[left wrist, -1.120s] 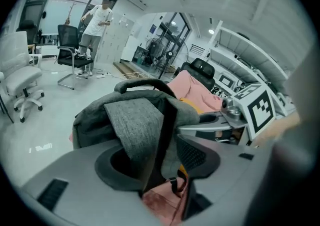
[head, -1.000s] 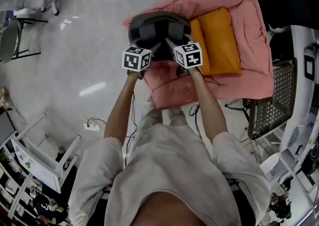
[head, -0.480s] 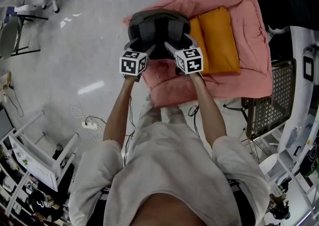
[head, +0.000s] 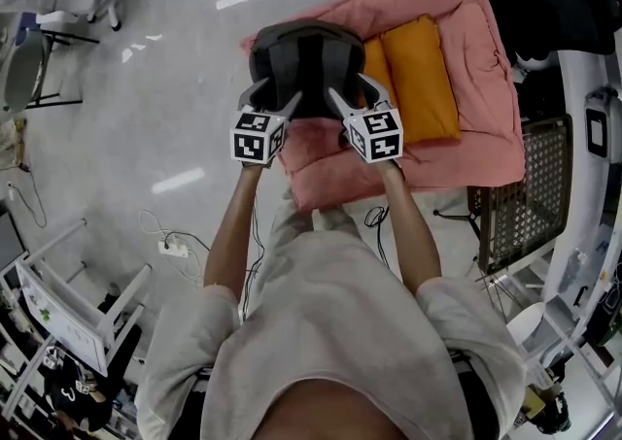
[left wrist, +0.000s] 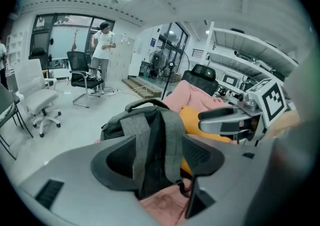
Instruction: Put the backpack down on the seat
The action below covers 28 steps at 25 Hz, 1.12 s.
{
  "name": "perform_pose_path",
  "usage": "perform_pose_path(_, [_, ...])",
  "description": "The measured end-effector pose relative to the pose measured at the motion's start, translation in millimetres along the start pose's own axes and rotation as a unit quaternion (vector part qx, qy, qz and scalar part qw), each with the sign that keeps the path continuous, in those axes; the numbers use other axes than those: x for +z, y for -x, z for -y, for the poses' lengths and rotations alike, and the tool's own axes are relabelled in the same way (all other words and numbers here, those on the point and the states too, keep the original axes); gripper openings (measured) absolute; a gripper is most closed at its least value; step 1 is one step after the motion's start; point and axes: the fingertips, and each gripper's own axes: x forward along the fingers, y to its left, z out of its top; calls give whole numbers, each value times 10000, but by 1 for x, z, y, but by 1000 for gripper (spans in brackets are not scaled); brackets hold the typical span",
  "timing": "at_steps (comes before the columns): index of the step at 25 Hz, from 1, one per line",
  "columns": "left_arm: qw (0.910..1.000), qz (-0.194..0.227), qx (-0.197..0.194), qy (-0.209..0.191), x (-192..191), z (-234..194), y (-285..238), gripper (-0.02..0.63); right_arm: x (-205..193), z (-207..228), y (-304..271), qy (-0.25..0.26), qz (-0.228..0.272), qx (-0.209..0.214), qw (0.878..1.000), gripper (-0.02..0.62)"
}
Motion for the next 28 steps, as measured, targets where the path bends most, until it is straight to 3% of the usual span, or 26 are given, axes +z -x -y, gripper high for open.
perform_pose_path(5, [9992, 307, -174, -204, 16, 32, 28, 273, 18, -12, 31, 81, 300, -19, 9995, 171])
perform_pose_path(8, [9980, 555, -172, -264, 25, 47, 47, 185, 25, -20, 50, 173, 448, -44, 9988, 133])
perform_pose_path(16, [9959, 817, -182, -328, 28, 77, 84, 64, 38, -38, 98, 287, 730, -160, 9968, 24])
perform_pose_path(28, [9947, 904, -210, -443, 24, 106, 131, 11, 40, -60, 151, 545, 887, -195, 9944, -2])
